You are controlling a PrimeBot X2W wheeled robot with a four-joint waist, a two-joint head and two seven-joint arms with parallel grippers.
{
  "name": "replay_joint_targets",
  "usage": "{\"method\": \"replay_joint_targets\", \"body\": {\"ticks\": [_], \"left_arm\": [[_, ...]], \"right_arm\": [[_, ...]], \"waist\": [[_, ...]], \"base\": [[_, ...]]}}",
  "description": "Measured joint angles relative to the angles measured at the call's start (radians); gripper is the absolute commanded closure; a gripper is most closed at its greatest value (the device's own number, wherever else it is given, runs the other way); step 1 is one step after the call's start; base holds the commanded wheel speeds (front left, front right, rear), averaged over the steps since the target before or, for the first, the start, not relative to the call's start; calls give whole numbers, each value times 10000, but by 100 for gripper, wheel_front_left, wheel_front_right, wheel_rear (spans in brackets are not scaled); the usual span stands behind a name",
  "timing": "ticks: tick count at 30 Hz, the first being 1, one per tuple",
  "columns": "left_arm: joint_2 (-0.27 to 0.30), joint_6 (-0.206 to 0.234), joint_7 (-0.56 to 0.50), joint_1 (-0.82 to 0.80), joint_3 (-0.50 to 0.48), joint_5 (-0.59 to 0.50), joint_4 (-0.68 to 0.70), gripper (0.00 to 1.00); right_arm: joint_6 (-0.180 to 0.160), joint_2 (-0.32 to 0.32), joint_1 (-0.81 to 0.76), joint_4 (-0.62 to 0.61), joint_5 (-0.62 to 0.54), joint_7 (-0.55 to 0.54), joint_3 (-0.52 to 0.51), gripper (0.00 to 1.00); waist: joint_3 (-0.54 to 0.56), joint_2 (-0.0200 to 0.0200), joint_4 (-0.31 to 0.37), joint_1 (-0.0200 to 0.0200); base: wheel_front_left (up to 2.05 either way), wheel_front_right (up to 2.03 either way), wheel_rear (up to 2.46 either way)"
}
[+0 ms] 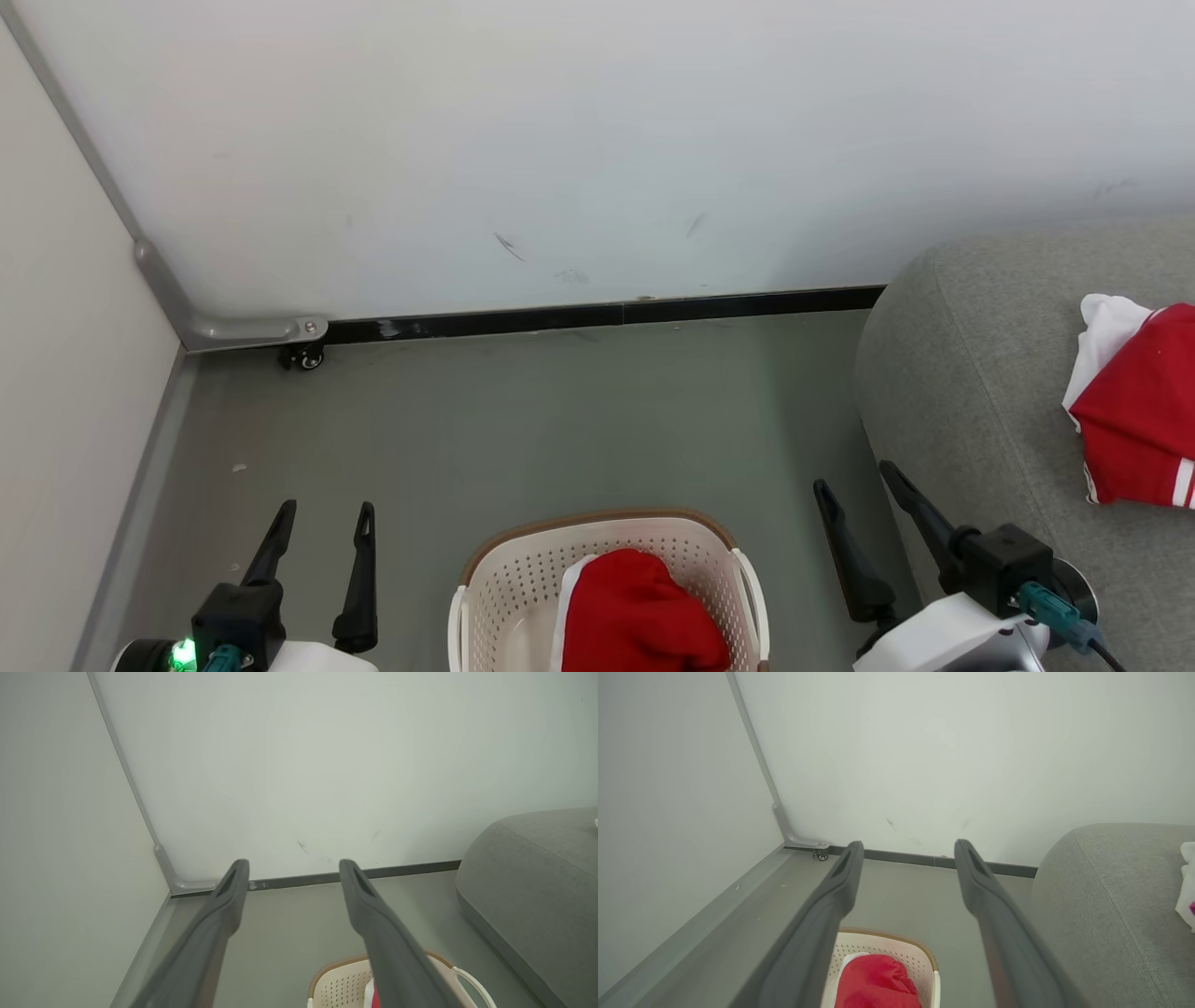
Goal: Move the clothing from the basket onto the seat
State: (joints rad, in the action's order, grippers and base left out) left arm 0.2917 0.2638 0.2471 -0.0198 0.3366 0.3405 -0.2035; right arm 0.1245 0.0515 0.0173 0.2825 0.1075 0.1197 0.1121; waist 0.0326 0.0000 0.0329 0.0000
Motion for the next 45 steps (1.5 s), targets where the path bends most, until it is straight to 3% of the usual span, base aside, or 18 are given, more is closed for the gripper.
{"method": "replay_joint_targets", "body": {"ticks": [27, 37, 45], "left_arm": [[-69, -46, 10, 149, -13, -4, 29, 0], [127, -297, 12, -58, 297, -278, 65, 0], [144, -746, -4, -673, 767, -468, -73, 0]], "right_arm": [[0, -8, -436, -966, -17, -334, -111, 0], [0, -19, -439, -1363, -146, -334, -176, 0], [0, -38, -738, -1659, -493, -332, -581, 0]], "waist": [[-229, 0, 284, 0], [-449, 0, 299, 0], [-724, 0, 373, 0]], "base": [[0, 0, 0], [0, 0, 0], [0, 0, 0]]}}
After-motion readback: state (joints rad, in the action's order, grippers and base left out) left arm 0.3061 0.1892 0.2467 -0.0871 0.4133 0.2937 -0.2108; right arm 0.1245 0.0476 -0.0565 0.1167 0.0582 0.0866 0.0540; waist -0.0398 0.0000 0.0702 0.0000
